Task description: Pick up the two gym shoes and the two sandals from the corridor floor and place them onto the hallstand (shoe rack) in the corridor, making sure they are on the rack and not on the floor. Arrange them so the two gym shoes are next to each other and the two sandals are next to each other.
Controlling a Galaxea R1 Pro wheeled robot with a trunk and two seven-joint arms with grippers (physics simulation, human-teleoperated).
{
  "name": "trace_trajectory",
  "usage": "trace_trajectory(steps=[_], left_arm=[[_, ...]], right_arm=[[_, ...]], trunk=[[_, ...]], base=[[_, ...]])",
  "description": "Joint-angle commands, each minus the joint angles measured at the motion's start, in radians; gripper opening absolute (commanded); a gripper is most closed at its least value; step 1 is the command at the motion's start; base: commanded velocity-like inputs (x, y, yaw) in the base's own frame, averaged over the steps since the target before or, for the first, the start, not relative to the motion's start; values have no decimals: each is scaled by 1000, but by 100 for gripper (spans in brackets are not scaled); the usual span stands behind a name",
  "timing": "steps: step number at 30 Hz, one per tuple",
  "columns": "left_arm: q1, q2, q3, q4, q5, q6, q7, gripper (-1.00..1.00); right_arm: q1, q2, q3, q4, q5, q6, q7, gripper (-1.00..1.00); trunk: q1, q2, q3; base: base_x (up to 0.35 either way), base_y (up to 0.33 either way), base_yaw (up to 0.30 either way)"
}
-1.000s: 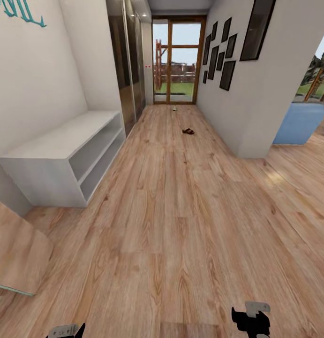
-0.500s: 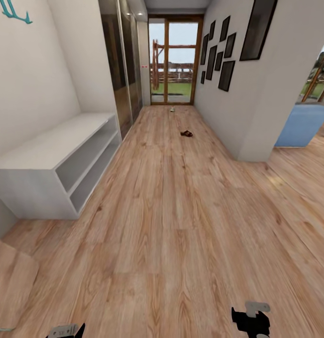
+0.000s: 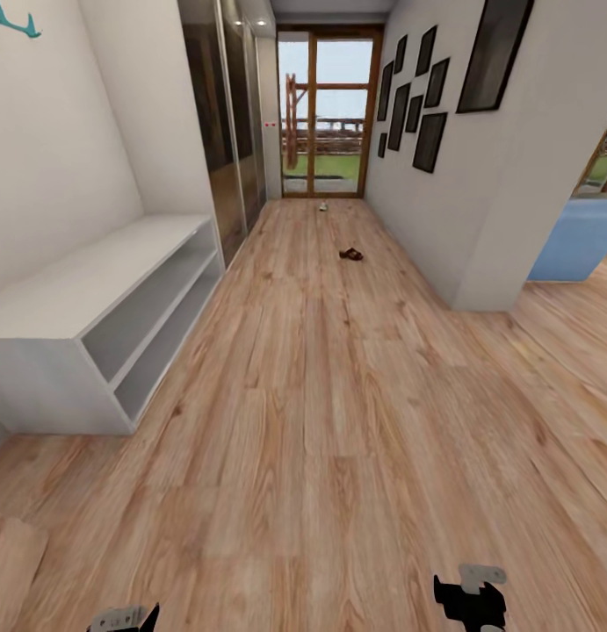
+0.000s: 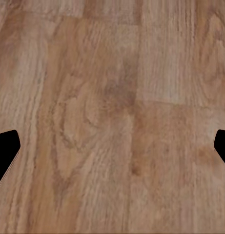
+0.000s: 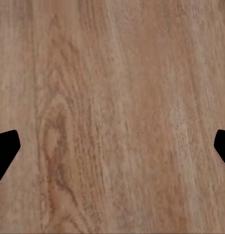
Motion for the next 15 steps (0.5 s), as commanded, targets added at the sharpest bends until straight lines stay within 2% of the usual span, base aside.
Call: trace_trajectory(steps=[1, 15], left_arm=[[-1, 0, 4, 1, 9, 0, -10, 100], [-1, 0, 4, 1, 9, 0, -10, 100]], right_arm=[[-1, 0, -8, 1, 11, -3, -3, 100], [-1, 0, -8, 1, 11, -3, -4, 100]], trunk=[[0, 0, -1], [0, 0, -1]], base=[[339, 0, 0], [339, 0, 0]])
